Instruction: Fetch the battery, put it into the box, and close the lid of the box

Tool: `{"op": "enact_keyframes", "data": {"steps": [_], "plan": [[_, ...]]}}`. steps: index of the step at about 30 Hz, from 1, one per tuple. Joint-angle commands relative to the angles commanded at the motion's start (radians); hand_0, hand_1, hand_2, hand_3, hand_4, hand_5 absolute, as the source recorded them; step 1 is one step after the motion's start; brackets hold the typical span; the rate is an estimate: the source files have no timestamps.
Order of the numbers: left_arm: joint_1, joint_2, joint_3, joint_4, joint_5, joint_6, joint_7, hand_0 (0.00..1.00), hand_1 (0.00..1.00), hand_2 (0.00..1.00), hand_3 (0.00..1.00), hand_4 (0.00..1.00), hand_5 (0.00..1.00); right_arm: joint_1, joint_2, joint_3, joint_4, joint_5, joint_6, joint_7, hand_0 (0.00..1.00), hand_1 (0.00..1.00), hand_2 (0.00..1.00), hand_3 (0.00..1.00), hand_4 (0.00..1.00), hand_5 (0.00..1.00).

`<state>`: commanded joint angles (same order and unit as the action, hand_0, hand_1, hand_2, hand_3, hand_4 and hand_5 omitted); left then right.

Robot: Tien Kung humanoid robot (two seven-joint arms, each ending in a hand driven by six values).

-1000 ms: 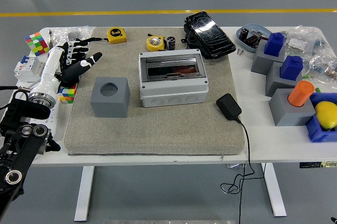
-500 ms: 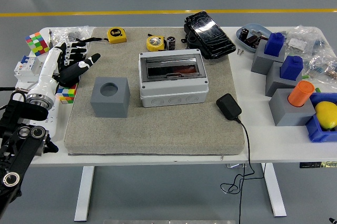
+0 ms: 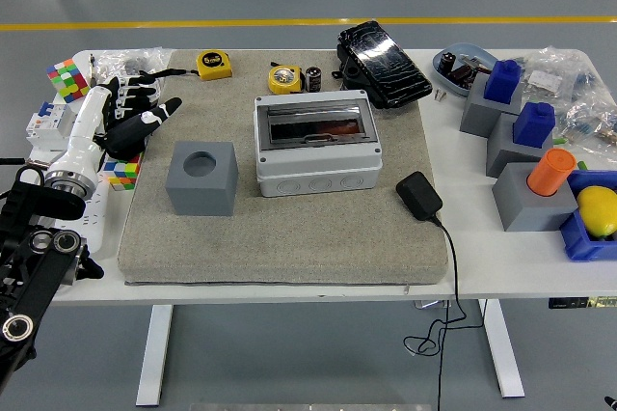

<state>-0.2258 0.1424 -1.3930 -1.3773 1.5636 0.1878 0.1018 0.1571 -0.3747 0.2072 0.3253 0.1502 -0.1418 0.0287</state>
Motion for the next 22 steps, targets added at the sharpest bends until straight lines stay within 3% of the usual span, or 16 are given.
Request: {"op": "enact_keyframes", "data": {"steps": [22], "plan": [[-0.033,-0.006,0.054,-0.001,-0.015,-0.004,-0.001,0.605,0.715,0.705,0.712,0.998,0.46,0.022,-0.023,-0.02,0.004,-0.001,0.002,-0.001,0.55,0.583,0.574,0.54,0.914,0.476]]}}
